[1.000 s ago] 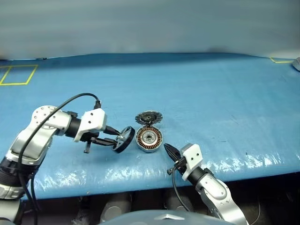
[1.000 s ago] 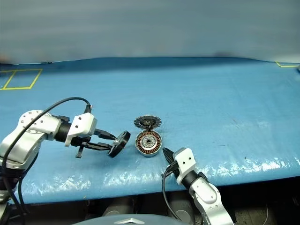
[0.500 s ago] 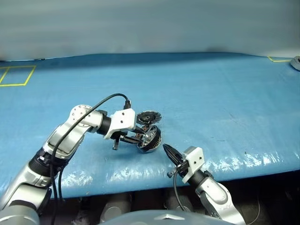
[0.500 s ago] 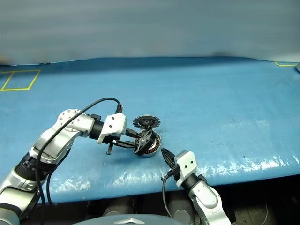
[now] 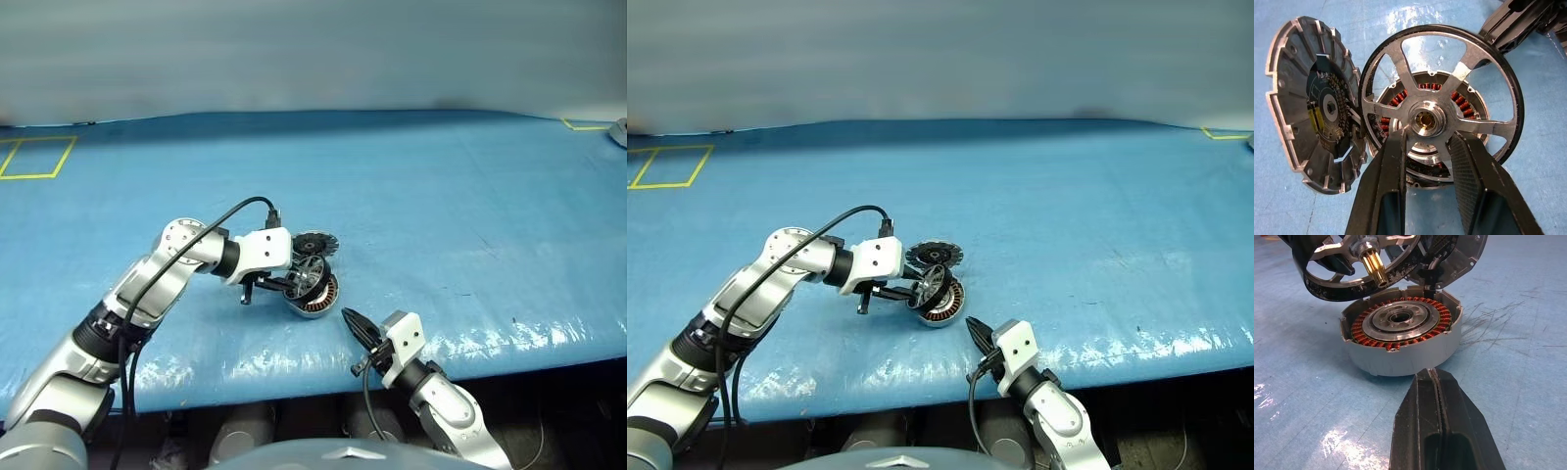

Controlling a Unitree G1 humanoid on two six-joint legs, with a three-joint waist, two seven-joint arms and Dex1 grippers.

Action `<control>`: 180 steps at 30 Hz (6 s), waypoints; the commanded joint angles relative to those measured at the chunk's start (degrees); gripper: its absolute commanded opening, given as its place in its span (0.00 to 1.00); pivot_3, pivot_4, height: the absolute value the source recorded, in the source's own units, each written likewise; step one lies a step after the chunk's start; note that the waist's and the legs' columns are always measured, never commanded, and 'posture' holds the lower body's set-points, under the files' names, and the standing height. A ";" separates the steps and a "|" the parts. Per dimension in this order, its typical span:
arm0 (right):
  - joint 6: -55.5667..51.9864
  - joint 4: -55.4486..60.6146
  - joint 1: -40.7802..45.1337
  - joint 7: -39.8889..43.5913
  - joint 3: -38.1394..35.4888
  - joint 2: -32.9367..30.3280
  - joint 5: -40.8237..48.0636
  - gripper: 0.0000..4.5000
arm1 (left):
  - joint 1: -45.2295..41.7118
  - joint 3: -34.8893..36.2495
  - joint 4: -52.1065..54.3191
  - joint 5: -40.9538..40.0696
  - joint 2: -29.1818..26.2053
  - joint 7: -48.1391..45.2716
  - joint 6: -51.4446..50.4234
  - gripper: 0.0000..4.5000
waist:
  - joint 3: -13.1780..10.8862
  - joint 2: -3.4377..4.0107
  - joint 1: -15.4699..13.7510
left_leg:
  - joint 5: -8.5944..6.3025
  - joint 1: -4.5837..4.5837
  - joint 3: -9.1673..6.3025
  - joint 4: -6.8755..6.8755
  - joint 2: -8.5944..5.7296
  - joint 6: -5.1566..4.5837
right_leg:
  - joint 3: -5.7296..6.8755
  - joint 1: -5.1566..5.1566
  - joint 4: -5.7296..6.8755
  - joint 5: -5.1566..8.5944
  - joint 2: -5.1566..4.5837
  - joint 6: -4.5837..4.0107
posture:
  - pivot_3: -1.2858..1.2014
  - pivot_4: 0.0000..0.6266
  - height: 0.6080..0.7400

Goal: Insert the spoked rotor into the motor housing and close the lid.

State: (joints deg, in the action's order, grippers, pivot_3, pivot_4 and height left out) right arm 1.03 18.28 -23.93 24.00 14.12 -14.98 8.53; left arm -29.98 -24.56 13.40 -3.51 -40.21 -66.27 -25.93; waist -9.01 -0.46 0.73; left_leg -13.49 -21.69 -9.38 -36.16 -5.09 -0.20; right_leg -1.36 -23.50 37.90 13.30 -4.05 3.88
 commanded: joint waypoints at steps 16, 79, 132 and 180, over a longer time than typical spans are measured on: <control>0.66 0.14 1.02 -0.19 0.16 0.27 -0.75 0.00 | -1.13 -0.40 -2.26 3.18 2.10 1.42 0.36 0.21 | 0.00 0.00 0.01 | 0.00 0.00 0.00 0.00 0.00 0.00 | 0.00 0.00 0.01 0.00 0.00 0.00 | 0.52 0.24 1.00; -38.41 -11.86 56.84 0.43 -2.59 -5.14 -2.33 0.00 | 49.67 17.02 1.02 -12.64 25.72 20.24 32.94 0.00 | 0.04 0.06 0.04 | 0.12 0.01 0.36 0.00 0.07 -0.07 | -0.06 -0.02 -0.13 -0.33 -0.24 -0.54 | 0.52 0.24 1.00; -31.90 7.03 33.50 16.60 0.59 5.73 9.76 0.00 | 47.04 17.98 -15.27 -11.59 25.65 23.31 47.26 0.00 | 0.03 0.12 0.00 | 0.03 -0.06 0.20 0.07 0.10 -0.04 | -0.01 -0.12 -0.21 -0.29 -0.30 -0.13 | 0.52 0.24 1.00; -29.34 0.65 35.49 15.65 4.25 -7.24 2.93 0.68 | 46.06 18.79 -24.69 -11.21 25.70 22.97 56.39 0.00 | 0.18 0.35 -0.12 | 0.03 0.00 0.16 0.10 0.14 -0.05 | 0.13 0.04 -0.32 -0.27 -0.30 -0.08 | 0.52 0.24 1.00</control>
State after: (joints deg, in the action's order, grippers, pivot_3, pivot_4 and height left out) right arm -28.32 16.09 11.10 40.28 20.42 -23.04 9.77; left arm 15.52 -6.07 -10.69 -15.11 -14.09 -43.78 31.40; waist -8.83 -0.12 0.61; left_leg -13.46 -21.69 -9.23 -36.06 -4.95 -0.24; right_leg -1.22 -23.47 37.58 13.03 -4.35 3.79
